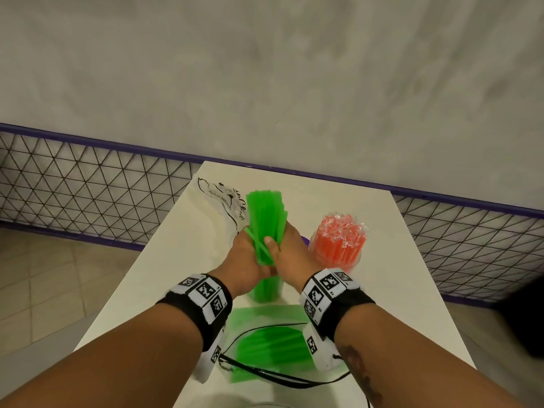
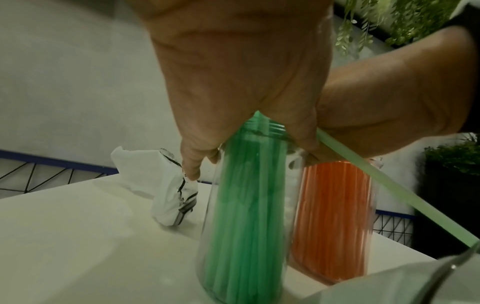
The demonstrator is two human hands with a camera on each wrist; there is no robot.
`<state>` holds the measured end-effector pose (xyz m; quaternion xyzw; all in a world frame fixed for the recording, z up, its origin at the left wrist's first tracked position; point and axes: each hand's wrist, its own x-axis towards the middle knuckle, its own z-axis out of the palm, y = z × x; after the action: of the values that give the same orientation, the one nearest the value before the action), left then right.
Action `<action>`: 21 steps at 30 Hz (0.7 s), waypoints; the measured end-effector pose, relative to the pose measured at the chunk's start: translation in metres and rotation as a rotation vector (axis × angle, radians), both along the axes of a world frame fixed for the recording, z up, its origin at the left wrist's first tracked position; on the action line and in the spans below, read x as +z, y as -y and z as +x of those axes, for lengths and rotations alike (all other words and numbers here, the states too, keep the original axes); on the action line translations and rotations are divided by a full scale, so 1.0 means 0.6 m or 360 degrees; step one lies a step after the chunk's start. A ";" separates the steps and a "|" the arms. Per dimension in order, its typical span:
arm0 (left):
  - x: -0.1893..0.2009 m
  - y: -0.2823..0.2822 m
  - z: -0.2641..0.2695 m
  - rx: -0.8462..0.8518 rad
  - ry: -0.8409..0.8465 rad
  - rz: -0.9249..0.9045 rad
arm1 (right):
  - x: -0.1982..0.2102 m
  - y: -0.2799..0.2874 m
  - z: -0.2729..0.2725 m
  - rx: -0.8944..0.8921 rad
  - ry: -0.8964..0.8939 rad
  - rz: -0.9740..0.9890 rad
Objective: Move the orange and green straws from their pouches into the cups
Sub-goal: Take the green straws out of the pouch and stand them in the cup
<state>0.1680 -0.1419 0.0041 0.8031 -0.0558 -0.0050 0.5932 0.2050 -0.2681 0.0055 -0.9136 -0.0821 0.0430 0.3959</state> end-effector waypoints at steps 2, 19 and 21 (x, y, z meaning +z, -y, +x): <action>0.006 0.003 -0.003 -0.0010 -0.0004 -0.0045 | 0.008 -0.001 -0.020 -0.0097 0.0053 0.0103; -0.047 -0.011 0.034 0.0062 -0.0143 0.0015 | 0.058 0.011 -0.112 -0.0221 0.0663 -0.0081; -0.053 -0.014 0.038 0.0075 -0.0155 0.0041 | 0.111 0.010 -0.110 -0.0303 0.0899 -0.0037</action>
<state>0.1909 -0.1336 -0.0276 0.8105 -0.0078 -0.0306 0.5848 0.1392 -0.2741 0.0719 -0.8975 -0.1026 -0.2493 0.3491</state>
